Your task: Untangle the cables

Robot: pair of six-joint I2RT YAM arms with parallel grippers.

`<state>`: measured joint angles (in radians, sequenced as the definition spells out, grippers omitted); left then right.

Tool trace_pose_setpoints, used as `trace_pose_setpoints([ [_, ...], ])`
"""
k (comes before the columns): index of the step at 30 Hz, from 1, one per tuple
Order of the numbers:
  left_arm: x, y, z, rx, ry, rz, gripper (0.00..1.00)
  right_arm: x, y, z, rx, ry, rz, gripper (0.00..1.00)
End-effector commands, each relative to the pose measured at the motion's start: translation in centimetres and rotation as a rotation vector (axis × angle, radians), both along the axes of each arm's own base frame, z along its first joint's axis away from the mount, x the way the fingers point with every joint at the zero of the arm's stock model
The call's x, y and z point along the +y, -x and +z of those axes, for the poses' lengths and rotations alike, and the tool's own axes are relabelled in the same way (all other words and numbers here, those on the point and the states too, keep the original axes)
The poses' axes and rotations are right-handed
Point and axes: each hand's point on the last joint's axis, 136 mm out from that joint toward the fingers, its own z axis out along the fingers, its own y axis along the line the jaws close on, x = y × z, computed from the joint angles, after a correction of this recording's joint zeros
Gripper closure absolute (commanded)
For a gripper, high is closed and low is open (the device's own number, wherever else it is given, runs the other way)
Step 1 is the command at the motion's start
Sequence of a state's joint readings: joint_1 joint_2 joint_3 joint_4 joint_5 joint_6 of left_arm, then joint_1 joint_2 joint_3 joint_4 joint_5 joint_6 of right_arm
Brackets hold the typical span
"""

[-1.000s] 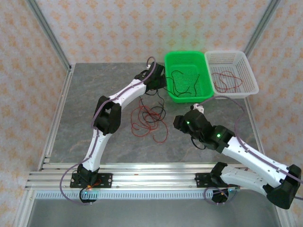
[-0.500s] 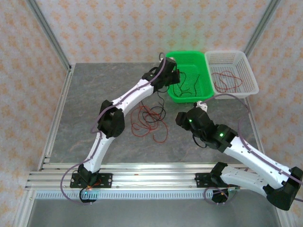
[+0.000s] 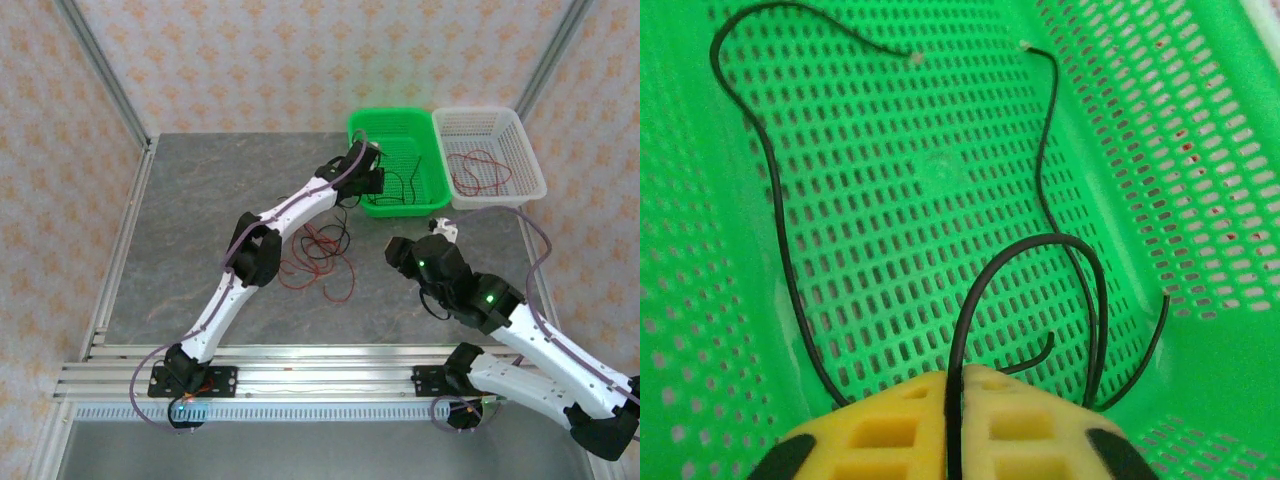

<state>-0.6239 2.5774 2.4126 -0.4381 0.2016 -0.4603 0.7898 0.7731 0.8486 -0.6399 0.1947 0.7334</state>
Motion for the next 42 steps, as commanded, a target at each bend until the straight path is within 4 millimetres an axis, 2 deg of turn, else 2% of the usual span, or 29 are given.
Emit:
trace_pose_setpoints([
  [1, 0.0, -0.5, 2.7, -0.061, -0.005, -0.009, 0.77, -1.1, 0.0, 0.0, -0.004, 0.026, -0.044, 0.42],
  [3, -0.2, -0.4, 3.7, -0.079, 0.004, -0.015, 0.63, -1.1, -0.1, 0.1, -0.004, 0.028, -0.043, 0.42],
  [8, -0.6, -0.2, 8.6, -0.161, 0.045, -0.027, 0.31, -0.9, -0.1, 0.0, -0.003, 0.025, -0.041, 0.42],
  [13, 0.5, 0.1, 13.7, -0.243, 0.057, -0.003, 0.13, -0.5, -0.2, -0.1, 0.001, 0.019, -0.027, 0.42],
  [18, 2.7, 1.0, 17.8, -0.305, 0.018, 0.047, 0.12, 0.5, -0.3, -1.3, 0.037, 0.030, 0.011, 0.42],
  [21, 4.5, 2.2, 20.8, -0.350, 0.001, 0.090, 0.12, 2.8, -0.6, -3.4, 0.099, 0.037, 0.090, 0.42],
  [24, 7.5, 4.1, 23.7, -0.394, -0.010, 0.163, 0.12, 5.7, -0.8, -5.9, 0.161, 0.046, 0.175, 0.44],
  [26, 10.4, 5.8, 25.3, -0.414, -0.029, 0.232, 0.13, 7.8, -0.9, -7.0, 0.181, 0.054, 0.231, 0.45],
  [27, 11.5, 6.4, 25.2, -0.408, -0.046, 0.261, 0.13, 8.8, -1.0, -7.4, 0.186, 0.062, 0.260, 0.45],
  [28, 13.4, 7.7, 26.5, -0.418, -0.044, 0.303, 0.13, 10.0, -1.0, -7.7, 0.184, 0.076, 0.295, 0.45],
  [35, 22.0, 13.7, 24.6, -0.349, -0.071, 0.454, 0.15, 16.4, -1.3, -10.0, 0.135, 0.333, 0.661, 0.42],
  [38, 24.9, 15.9, 23.7, -0.335, -0.063, 0.502, 0.15, 17.9, -1.3, -10.4, 0.061, 0.452, 0.847, 0.39],
  [42, 27.4, 18.4, 22.9, -0.327, -0.052, 0.540, 0.15, 19.6, -1.1, -11.2, 0.002, 0.561, 1.044, 0.37],
])
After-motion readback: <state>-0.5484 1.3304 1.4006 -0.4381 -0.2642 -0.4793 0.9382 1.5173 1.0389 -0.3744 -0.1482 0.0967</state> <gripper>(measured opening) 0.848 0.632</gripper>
